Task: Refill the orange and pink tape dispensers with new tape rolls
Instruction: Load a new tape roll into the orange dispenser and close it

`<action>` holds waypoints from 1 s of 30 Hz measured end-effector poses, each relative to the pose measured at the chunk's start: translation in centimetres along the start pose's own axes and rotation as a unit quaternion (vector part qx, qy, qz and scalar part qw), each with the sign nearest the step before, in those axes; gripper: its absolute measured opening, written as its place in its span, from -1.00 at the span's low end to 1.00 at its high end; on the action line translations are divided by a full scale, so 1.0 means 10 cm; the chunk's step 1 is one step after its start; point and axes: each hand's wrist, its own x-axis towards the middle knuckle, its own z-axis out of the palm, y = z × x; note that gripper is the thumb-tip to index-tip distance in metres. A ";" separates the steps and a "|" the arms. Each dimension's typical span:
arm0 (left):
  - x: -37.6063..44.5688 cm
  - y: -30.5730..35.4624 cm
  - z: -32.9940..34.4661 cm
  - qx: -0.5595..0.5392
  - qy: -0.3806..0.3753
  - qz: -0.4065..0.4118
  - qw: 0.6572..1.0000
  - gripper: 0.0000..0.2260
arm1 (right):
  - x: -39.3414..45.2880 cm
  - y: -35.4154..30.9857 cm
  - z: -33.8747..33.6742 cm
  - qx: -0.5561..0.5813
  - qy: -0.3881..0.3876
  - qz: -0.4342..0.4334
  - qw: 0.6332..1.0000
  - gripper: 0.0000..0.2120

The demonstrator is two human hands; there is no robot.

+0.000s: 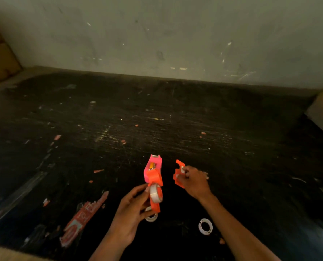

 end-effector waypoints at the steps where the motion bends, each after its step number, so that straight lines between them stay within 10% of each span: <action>1: 0.00 0.01 -0.01 -0.005 0.004 0.003 1.000 -0.83 | 0.05 -0.03 0.04 -0.031 -0.005 0.010 0.999 -0.70; 6: -0.01 0.05 -0.04 -0.012 0.021 0.027 0.999 -0.84 | 0.12 -0.07 0.18 -0.088 0.000 0.021 0.996 -0.63; 14: -0.02 0.06 0.05 -0.011 0.007 0.010 1.000 -0.83 | -0.61 -0.34 -0.42 0.432 -0.160 0.060 0.886 -0.67; 30: -0.21 -0.05 0.27 0.076 -0.055 0.053 0.994 -0.80 | -1.33 -0.22 -0.57 0.439 -0.145 0.010 0.887 -0.58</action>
